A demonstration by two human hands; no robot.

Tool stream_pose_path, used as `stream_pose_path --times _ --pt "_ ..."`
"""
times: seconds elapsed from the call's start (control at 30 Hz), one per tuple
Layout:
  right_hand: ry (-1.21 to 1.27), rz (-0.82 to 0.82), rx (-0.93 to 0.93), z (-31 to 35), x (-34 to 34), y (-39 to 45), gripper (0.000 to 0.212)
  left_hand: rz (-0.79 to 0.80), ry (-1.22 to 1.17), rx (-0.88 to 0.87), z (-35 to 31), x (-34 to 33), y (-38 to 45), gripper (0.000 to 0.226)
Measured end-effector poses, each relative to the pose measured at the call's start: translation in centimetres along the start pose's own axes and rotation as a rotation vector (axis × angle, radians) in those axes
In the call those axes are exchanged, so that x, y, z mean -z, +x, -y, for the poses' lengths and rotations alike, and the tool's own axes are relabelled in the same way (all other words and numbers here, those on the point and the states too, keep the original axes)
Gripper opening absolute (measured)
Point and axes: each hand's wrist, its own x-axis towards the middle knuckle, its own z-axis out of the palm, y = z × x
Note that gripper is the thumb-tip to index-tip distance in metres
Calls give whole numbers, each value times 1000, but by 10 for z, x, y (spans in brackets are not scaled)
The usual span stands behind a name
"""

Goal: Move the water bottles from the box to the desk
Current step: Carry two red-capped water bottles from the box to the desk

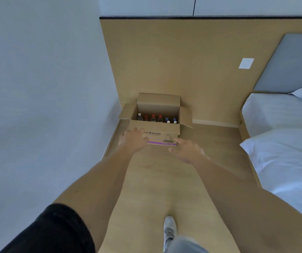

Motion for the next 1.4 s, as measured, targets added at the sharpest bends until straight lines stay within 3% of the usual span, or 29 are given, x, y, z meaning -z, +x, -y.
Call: stream_pose_path --times 0.23,0.5,1.0,1.4 --pt "6 43 13 -4 56 122 67 -1 38 35 -22 31 116 44" --pt "77 65 -60 -8 86 205 67 70 38 11 -33 31 219 48" --pt "-1 25 -209 14 147 413 62 163 -26 -172 -29 42 469 54" --pt "61 72 -256 34 142 522 68 315 -3 -145 3 33 592 56"
